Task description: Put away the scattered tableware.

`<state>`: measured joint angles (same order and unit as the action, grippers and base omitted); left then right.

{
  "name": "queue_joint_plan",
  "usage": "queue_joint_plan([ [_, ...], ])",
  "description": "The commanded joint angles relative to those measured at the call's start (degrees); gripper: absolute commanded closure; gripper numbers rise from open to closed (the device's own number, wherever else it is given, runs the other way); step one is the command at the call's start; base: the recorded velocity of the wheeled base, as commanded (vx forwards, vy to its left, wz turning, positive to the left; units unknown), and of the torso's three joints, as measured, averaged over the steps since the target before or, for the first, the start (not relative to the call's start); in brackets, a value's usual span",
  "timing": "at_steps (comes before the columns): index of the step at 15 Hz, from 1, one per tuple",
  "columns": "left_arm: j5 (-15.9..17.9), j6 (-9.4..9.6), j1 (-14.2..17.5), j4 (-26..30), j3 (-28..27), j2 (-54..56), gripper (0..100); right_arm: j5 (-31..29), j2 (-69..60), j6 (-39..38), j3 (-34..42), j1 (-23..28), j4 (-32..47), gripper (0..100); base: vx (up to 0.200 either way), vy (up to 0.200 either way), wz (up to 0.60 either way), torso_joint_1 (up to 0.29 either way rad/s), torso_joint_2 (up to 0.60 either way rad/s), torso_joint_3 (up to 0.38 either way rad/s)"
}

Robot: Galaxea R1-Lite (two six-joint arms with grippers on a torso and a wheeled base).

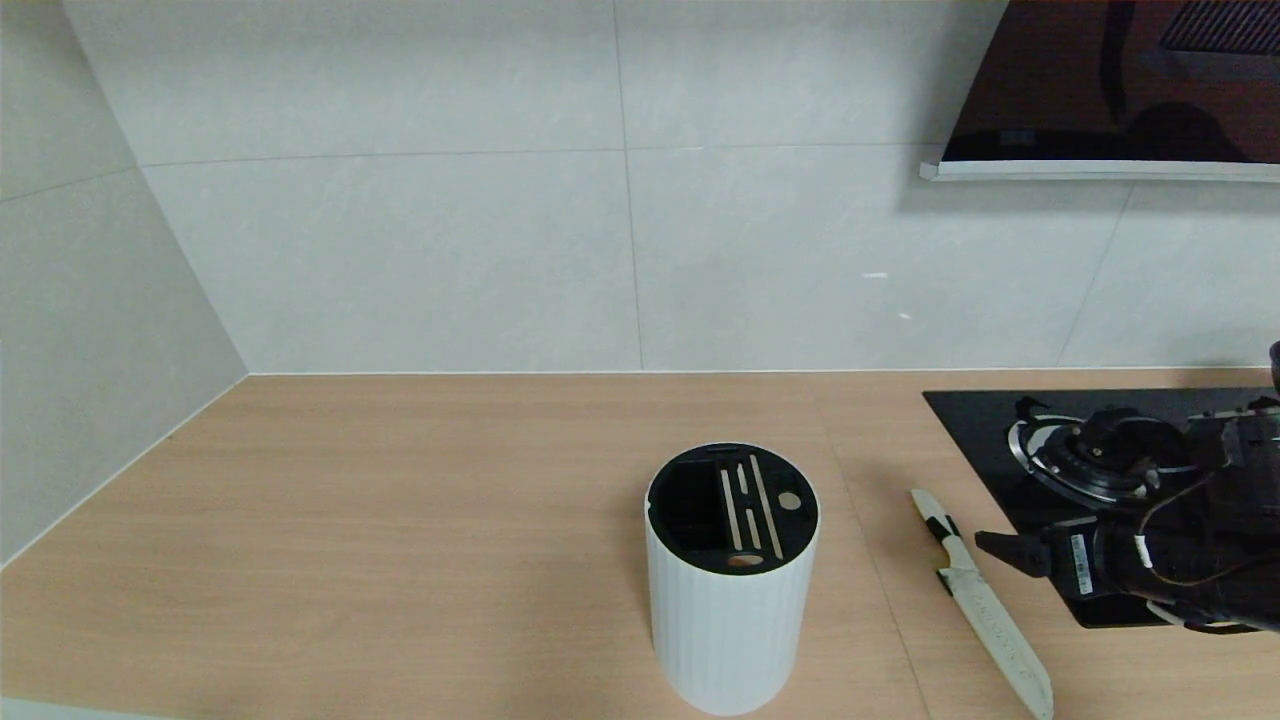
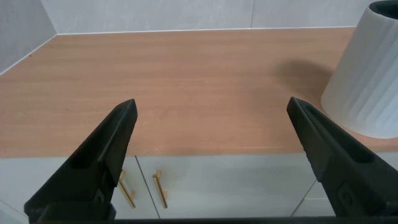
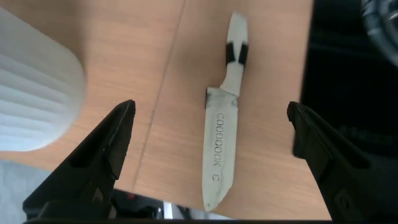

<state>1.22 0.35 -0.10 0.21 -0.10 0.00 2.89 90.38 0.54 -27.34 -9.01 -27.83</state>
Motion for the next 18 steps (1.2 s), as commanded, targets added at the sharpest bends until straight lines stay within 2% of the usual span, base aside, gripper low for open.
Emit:
queue_joint_plan([
  [1, 0.01, 0.00, 0.01, -0.03, 0.01, 0.00, 0, -0.16, 7.88, -0.10, 1.50, -0.04, -4.07, 0, 0.000, 0.000, 0.00, 0.000, 0.00, 0.000],
  [5, 0.01, 0.00, 0.01, 0.06, 0.01, 0.00, 0, -3.24, 17.02, -0.01, 3.79, -0.92, -15.50, 0, 0.000, 0.000, 0.00, 0.000, 0.00, 0.000],
  [8, 0.01, 0.00, 0.01, 0.06, 0.01, 0.00, 0, -5.00, 21.42, -0.36, 3.79, -2.77, -19.72, 0, 0.000, 0.000, 0.00, 0.000, 0.00, 0.000],
  [9, 0.01, 0.00, 0.01, -0.03, 0.01, 0.00, 0, -6.40, 23.88, -0.45, 3.88, -2.86, -23.32, 0, 0.000, 0.000, 0.00, 0.000, 0.00, 0.000],
  [14, 0.01, 0.00, 0.01, 0.06, 0.01, 0.00, 0, -6.58, 27.30, -0.62, 3.61, -2.77, -25.34, 0, 0.000, 0.000, 0.00, 0.000, 0.00, 0.000],
  [18, 0.01, 0.00, 0.01, -0.03, 0.01, 0.00, 0, -7.81, 30.73, -0.62, 3.88, -2.50, -29.83, 0, 0.000, 0.000, 0.00, 0.000, 0.00, 0.000],
])
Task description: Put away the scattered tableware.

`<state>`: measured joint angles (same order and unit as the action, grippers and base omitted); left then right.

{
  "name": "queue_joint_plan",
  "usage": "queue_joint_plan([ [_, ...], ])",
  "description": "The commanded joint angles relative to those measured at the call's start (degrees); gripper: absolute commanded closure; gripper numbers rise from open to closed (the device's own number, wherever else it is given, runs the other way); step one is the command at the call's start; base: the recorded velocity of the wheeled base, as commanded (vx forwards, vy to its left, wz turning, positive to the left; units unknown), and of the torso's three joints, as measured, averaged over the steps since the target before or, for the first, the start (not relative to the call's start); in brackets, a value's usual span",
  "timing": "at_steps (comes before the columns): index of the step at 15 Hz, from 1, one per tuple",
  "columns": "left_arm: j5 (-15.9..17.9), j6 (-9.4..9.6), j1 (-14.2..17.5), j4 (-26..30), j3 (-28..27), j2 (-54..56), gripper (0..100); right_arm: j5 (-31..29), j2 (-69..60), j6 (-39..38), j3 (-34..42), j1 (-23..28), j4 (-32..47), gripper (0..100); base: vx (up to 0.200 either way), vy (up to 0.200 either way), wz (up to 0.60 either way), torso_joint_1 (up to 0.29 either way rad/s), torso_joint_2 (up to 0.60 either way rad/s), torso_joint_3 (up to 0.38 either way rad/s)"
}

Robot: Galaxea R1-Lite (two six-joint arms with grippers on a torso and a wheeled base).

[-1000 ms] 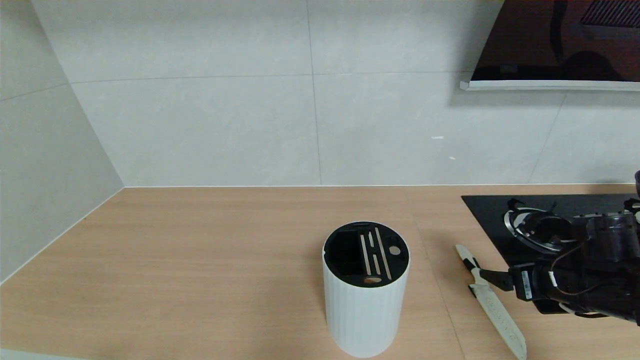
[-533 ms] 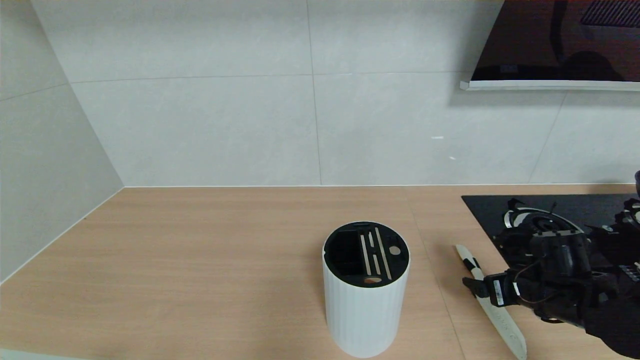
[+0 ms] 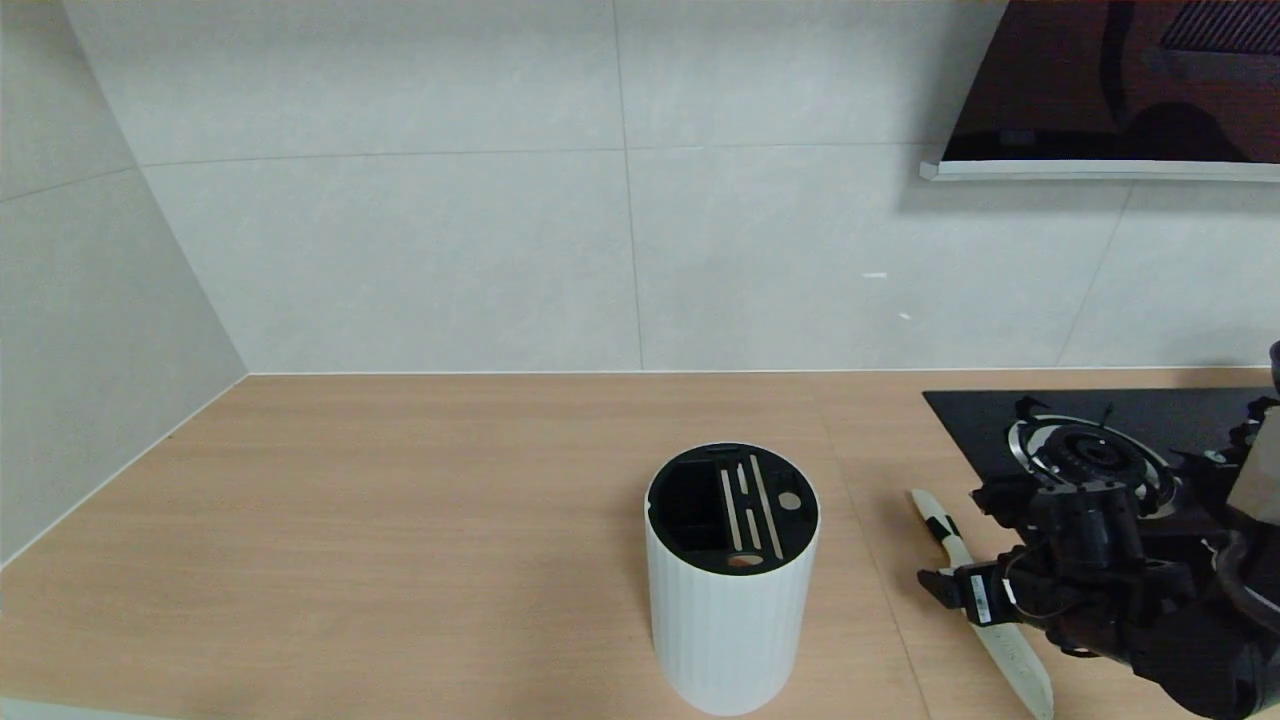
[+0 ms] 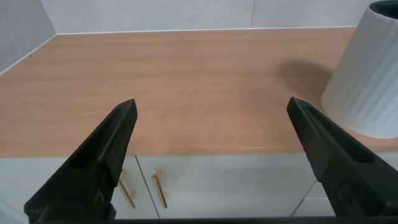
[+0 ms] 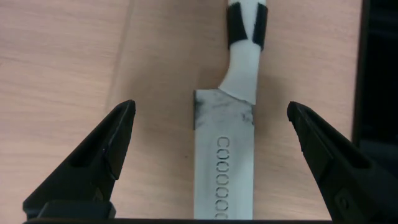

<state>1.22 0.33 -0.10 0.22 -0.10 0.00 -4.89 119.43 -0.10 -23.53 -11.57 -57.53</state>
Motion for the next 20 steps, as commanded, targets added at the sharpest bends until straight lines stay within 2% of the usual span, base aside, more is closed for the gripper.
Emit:
queue_joint_plan([
  [1, 0.01, 0.02, 0.01, 0.04, 0.01, 0.00, 0, -0.21, 2.39, 0.01, -0.03, 0.14, -0.13, 0, 0.000, 0.000, 0.00, 0.000, 0.00, 0.000],
  [16, 0.01, 0.02, 0.01, 0.04, 0.01, 0.00, 0, -0.65, 4.49, 0.10, -0.20, 1.20, -1.27, 0, 0.000, 0.000, 0.00, 0.000, 0.00, 0.000],
  [17, 0.01, 0.02, 0.01, 0.04, 0.01, 0.00, 0, -0.65, 4.58, 0.10, -0.29, 1.20, -1.36, 100, 0.000, 0.000, 0.00, 0.000, 0.00, 0.000],
  [20, 0.01, 0.02, 0.01, 0.04, 0.01, 0.00, 0, -0.65, 4.49, 0.01, -0.29, 1.20, -1.36, 100, 0.000, 0.000, 0.00, 0.000, 0.00, 0.000],
])
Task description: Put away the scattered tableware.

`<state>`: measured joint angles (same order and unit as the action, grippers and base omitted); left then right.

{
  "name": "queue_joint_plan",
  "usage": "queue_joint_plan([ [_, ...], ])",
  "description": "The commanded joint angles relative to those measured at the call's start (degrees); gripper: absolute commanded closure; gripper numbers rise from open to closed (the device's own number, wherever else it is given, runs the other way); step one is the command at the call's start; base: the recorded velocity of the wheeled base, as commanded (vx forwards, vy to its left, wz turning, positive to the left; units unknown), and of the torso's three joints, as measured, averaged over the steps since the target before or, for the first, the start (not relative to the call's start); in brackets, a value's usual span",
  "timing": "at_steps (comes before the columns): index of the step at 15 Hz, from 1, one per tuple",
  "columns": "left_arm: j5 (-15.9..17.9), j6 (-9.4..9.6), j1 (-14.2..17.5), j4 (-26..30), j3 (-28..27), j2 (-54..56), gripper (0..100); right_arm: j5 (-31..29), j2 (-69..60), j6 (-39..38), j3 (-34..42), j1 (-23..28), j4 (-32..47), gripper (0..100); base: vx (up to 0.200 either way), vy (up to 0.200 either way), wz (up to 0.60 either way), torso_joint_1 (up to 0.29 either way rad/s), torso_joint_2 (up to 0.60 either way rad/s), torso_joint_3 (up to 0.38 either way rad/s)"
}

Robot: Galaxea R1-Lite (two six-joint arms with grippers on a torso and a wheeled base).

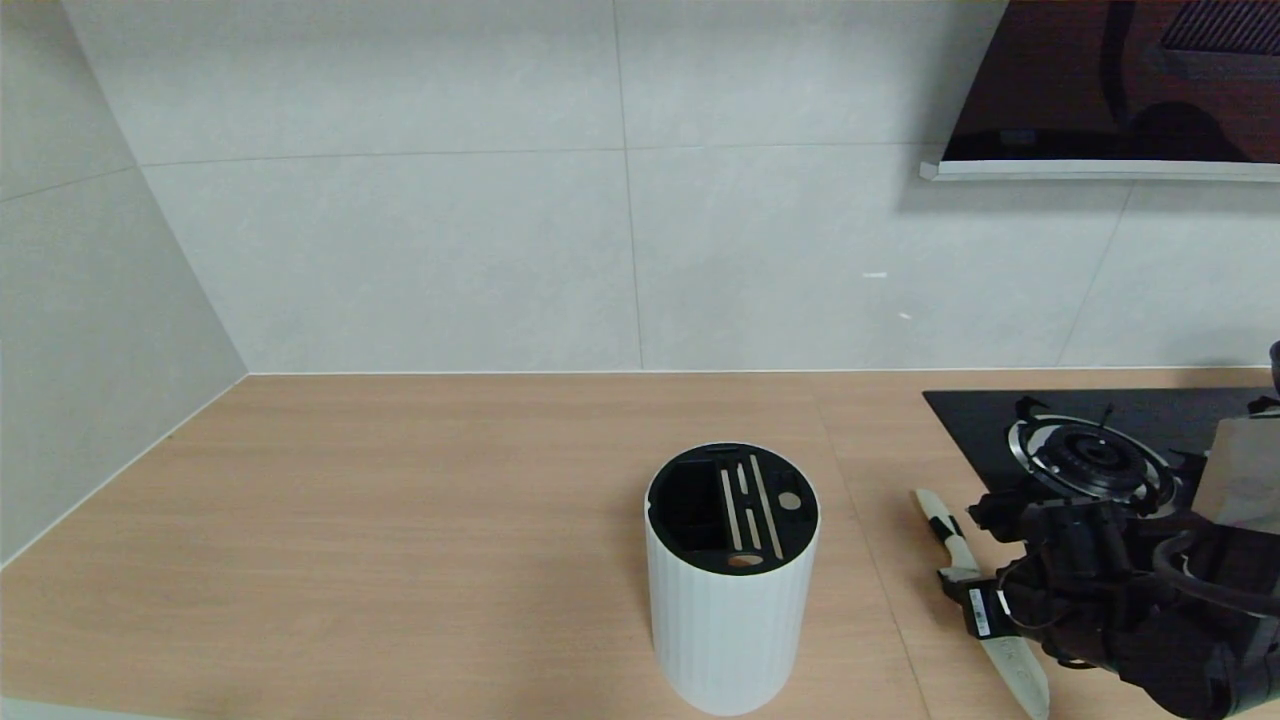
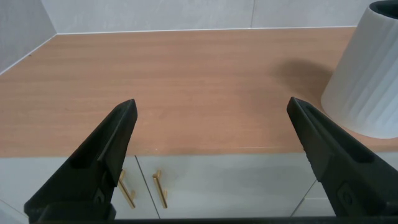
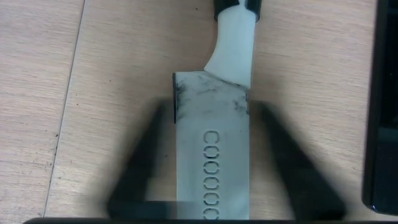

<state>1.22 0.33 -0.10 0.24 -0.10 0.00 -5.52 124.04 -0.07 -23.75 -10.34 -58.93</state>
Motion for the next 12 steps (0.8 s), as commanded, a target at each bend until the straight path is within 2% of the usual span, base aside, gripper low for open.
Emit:
queue_joint_plan([
  [1, 0.01, 0.02, 0.01, 0.02, 0.01, 0.00, 0, -0.01, -0.11, -0.01, 0.02, -0.03, 0.04, 100, 0.000, 0.000, 0.00, 0.000, 0.00, 0.000],
  [6, 0.01, 0.02, 0.01, -0.07, 0.01, 0.00, 0, -0.01, -0.29, -0.01, 0.02, -0.03, -0.05, 100, 0.000, 0.000, 0.00, 0.000, 0.00, 0.000],
  [12, 0.01, 0.02, 0.01, 0.02, 0.01, 0.00, 0, -0.01, -2.13, -1.16, 0.98, -0.39, -3.82, 100, 0.000, 0.000, 0.00, 0.000, 0.00, 0.000],
])
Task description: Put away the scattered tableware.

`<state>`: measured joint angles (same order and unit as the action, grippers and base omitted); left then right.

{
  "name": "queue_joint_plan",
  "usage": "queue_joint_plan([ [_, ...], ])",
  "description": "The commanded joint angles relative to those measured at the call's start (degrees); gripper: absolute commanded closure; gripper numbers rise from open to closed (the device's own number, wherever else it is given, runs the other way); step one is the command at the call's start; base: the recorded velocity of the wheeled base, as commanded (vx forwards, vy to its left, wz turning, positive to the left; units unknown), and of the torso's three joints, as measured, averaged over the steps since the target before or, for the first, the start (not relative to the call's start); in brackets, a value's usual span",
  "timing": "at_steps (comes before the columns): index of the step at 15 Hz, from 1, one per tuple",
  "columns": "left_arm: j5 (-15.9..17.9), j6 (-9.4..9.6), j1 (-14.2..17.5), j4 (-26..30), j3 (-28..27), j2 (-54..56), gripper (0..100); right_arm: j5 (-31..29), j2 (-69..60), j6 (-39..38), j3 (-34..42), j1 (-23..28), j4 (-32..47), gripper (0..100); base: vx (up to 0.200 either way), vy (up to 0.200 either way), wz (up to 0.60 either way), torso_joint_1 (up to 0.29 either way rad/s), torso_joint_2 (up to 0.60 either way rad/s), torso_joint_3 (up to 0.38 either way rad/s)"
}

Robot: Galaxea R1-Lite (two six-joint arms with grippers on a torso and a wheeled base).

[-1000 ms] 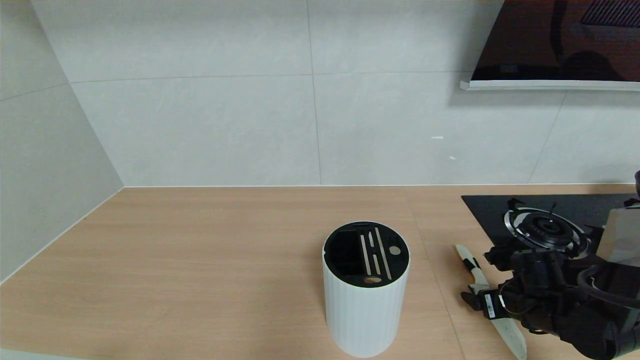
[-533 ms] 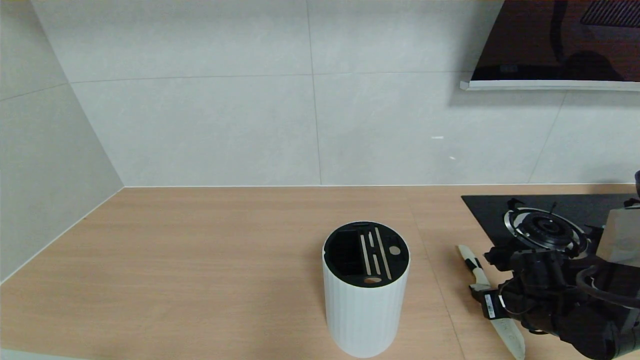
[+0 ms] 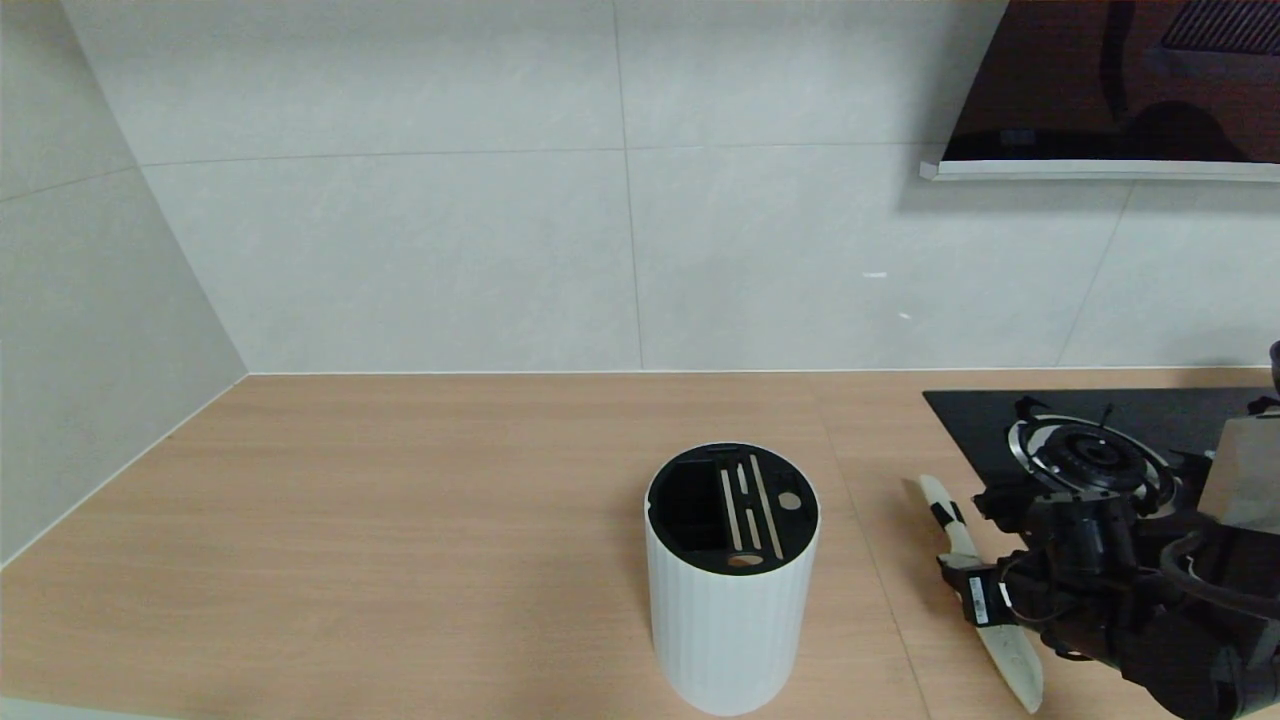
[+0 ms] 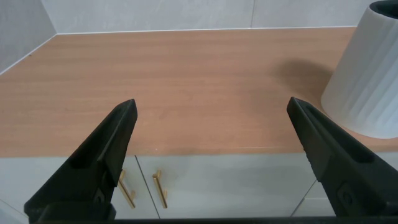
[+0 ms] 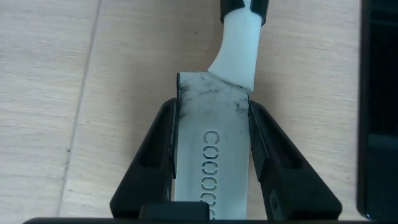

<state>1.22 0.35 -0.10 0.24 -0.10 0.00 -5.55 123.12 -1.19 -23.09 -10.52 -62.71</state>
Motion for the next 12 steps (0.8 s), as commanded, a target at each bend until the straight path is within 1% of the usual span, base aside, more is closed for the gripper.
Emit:
queue_joint_plan([
  [1, 0.01, 0.00, 0.01, 0.02, 0.01, 0.00, 0, 0.10, -2.10, -0.12, 0.85, -0.47, -0.05, 100, 0.000, 0.000, 0.00, 0.000, 0.00, 0.000],
  [5, 0.01, 0.00, 0.01, 0.02, 0.01, 0.00, 0, -0.08, -3.77, 0.23, 2.70, -1.08, -3.47, 100, 0.000, 0.000, 0.00, 0.000, 0.00, 0.000],
  [6, 0.01, 0.00, 0.01, 0.02, 0.01, 0.00, 0, -2.89, -4.56, -0.04, 3.05, -2.31, -7.25, 100, 0.000, 0.000, 0.00, 0.000, 0.00, 0.000],
  [7, 0.01, 0.00, 0.01, 0.02, 0.01, 0.00, 0, -3.68, -4.65, -0.04, 3.14, -2.49, -8.04, 100, 0.000, 0.000, 0.00, 0.000, 0.00, 0.000],
  [8, 0.01, 0.09, 0.01, 0.02, 0.01, 0.00, 0, -6.23, -5.09, 0.14, 3.67, -3.63, -11.91, 100, 0.000, 0.000, 0.00, 0.000, 0.00, 0.000],
  [9, 0.01, 0.09, 0.01, 0.02, 0.01, 0.00, 0, -7.20, -5.97, 0.23, 4.10, -4.68, -13.93, 100, 0.000, 0.000, 0.00, 0.000, 0.00, 0.000],
  [12, 0.01, 0.09, 0.01, 0.02, 0.01, 0.00, 0, -10.19, -11.15, 0.05, 4.37, -7.94, -14.20, 100, 0.000, 0.000, 0.00, 0.000, 0.00, 0.000],
])
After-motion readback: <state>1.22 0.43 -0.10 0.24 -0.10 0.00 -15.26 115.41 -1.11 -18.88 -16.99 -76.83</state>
